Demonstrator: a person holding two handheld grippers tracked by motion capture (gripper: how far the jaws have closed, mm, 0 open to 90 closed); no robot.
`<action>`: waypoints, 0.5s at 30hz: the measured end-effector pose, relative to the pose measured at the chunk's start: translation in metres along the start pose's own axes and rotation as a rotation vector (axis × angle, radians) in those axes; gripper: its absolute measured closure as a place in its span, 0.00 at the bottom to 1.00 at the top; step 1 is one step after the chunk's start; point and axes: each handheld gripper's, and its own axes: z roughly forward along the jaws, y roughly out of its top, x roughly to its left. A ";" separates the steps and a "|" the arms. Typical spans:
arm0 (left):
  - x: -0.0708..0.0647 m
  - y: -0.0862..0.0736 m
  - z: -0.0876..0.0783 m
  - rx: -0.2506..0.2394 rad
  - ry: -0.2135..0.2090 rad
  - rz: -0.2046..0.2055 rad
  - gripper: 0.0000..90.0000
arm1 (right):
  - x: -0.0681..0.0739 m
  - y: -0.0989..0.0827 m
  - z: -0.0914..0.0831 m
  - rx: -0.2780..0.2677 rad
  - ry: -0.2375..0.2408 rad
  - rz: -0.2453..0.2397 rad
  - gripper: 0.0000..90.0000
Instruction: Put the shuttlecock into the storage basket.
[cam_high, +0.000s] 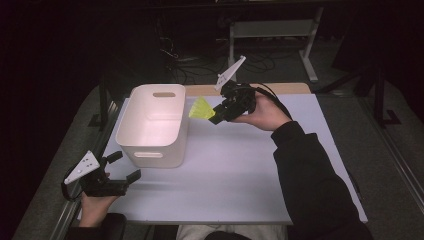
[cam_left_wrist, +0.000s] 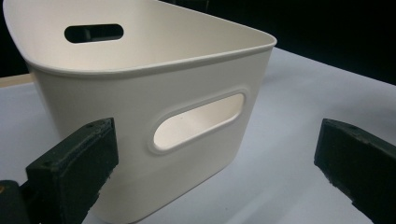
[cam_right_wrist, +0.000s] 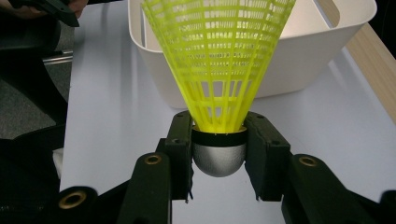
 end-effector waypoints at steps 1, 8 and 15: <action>0.000 0.000 0.000 0.000 0.000 0.000 0.00 | 0.000 0.001 0.001 -0.002 0.001 -0.007 0.70; 0.000 0.000 0.000 0.001 -0.001 0.000 0.00 | 0.001 0.007 0.008 0.004 0.016 -0.009 0.70; 0.000 0.000 0.000 0.000 -0.001 0.001 0.00 | 0.002 0.016 0.014 0.006 0.028 -0.019 0.70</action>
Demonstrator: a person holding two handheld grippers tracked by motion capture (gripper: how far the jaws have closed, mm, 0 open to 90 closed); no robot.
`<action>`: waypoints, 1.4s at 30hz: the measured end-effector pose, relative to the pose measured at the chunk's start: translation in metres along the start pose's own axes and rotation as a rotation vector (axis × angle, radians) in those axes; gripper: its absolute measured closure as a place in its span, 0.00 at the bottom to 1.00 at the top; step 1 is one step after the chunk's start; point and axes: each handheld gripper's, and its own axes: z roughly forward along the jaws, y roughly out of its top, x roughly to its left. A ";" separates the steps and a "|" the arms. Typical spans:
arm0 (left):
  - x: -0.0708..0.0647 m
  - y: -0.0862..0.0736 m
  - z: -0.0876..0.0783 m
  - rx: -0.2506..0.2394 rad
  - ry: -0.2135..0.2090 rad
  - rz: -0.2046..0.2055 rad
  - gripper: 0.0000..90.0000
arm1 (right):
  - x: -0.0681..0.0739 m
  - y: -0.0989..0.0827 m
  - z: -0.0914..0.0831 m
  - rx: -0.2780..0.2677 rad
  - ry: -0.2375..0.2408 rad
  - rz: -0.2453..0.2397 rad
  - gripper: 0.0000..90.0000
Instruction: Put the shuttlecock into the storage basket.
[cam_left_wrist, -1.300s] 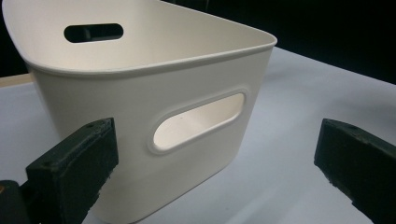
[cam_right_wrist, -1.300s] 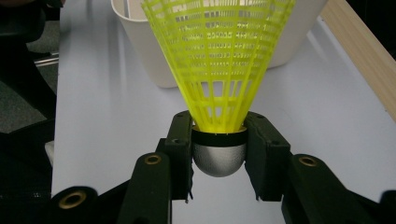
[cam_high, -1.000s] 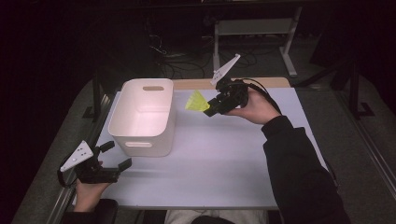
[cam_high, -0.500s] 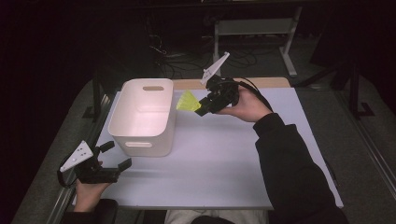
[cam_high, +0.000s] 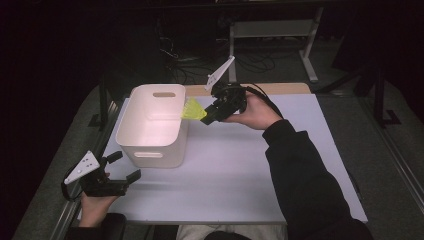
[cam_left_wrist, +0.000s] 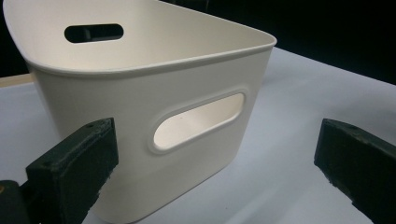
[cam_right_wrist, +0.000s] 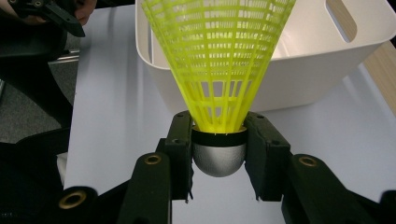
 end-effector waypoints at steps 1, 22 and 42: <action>0.000 0.000 0.000 -0.001 0.000 0.000 0.00 | 0.000 0.002 0.001 -0.002 0.002 -0.005 0.70; 0.000 0.000 -0.001 -0.002 0.000 0.000 0.00 | 0.004 0.025 0.015 -0.018 0.033 -0.032 0.70; 0.000 0.000 -0.001 -0.006 0.001 -0.003 0.00 | 0.004 0.044 0.035 -0.024 0.064 -0.055 0.70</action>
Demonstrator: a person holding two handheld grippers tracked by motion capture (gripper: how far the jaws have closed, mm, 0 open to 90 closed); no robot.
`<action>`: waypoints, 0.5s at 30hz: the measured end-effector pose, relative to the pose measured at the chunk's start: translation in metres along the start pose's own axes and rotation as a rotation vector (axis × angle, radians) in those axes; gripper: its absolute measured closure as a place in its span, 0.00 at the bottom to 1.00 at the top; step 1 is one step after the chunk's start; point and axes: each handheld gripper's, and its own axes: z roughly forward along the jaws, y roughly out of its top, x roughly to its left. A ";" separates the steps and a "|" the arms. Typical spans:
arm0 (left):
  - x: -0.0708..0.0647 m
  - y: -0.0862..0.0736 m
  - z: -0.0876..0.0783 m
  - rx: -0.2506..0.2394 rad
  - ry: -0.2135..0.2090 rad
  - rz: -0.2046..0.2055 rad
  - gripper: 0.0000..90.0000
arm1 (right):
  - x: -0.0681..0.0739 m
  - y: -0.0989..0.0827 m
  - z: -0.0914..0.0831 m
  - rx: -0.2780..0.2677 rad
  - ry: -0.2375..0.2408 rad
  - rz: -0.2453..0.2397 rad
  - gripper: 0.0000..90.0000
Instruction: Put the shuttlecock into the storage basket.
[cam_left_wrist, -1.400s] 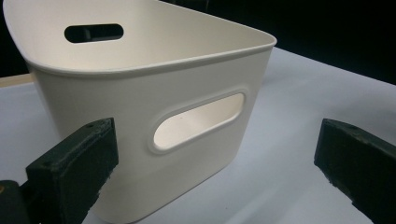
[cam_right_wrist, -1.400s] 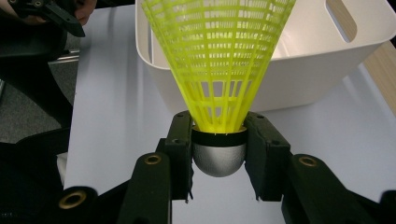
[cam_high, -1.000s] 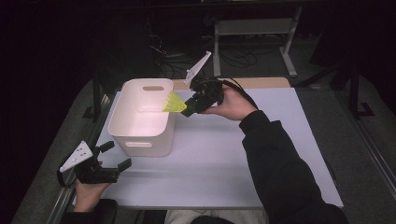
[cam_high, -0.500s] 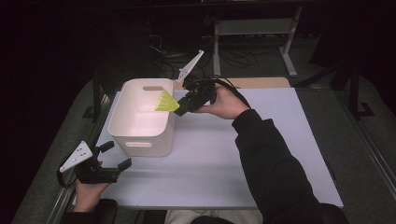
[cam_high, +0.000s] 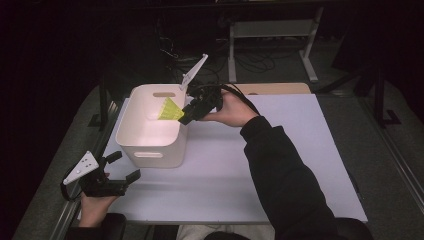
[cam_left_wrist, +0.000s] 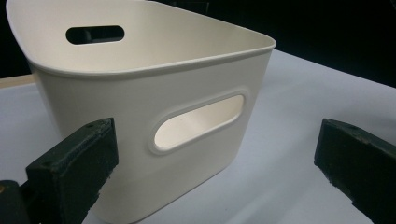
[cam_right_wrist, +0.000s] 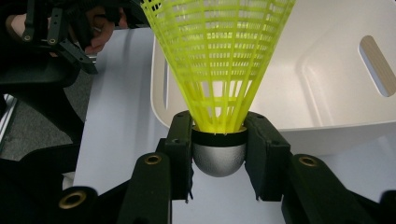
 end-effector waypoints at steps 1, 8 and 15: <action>0.000 0.000 0.000 -0.002 0.000 -0.001 0.00 | 0.000 0.001 0.001 0.000 0.002 0.003 0.70; 0.000 0.000 0.000 -0.002 -0.001 -0.002 0.00 | -0.002 0.006 0.007 -0.006 0.006 -0.001 0.70; 0.000 0.000 0.000 -0.001 -0.003 -0.002 0.00 | -0.003 0.011 0.014 0.000 0.014 0.003 0.70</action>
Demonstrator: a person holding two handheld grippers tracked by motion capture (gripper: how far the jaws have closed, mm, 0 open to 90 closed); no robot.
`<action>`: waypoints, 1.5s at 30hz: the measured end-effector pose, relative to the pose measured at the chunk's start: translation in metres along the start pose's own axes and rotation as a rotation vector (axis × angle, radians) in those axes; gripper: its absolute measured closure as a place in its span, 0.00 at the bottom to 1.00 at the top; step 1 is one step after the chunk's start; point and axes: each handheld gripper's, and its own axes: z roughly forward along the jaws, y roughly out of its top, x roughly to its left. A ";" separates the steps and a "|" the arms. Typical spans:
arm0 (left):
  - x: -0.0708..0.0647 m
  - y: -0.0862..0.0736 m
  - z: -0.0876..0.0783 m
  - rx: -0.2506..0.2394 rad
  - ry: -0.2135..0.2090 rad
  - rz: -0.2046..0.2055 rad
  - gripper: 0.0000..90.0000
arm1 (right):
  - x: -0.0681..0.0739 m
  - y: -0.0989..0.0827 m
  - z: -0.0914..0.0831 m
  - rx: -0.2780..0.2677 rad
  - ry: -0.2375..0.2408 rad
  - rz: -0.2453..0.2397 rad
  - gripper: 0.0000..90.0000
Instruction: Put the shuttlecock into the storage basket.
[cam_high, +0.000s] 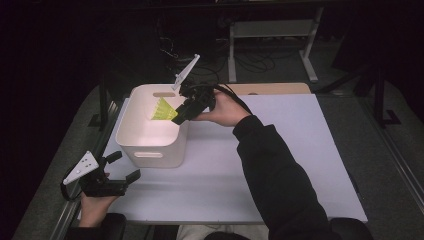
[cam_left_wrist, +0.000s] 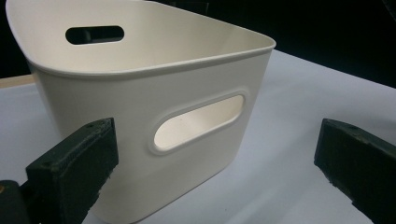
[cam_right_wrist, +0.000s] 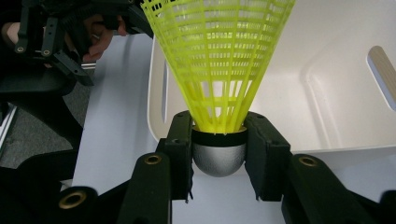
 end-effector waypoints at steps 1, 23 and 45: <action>0.000 0.000 0.000 0.000 0.000 0.000 0.00 | -0.001 0.000 0.001 -0.001 0.000 -0.002 0.70; 0.000 0.000 0.000 -0.002 -0.002 0.001 0.00 | -0.005 0.009 0.033 0.021 0.036 -0.007 0.70; 0.000 0.000 0.000 -0.003 -0.006 0.002 0.00 | -0.009 0.008 0.055 0.042 0.066 0.005 0.70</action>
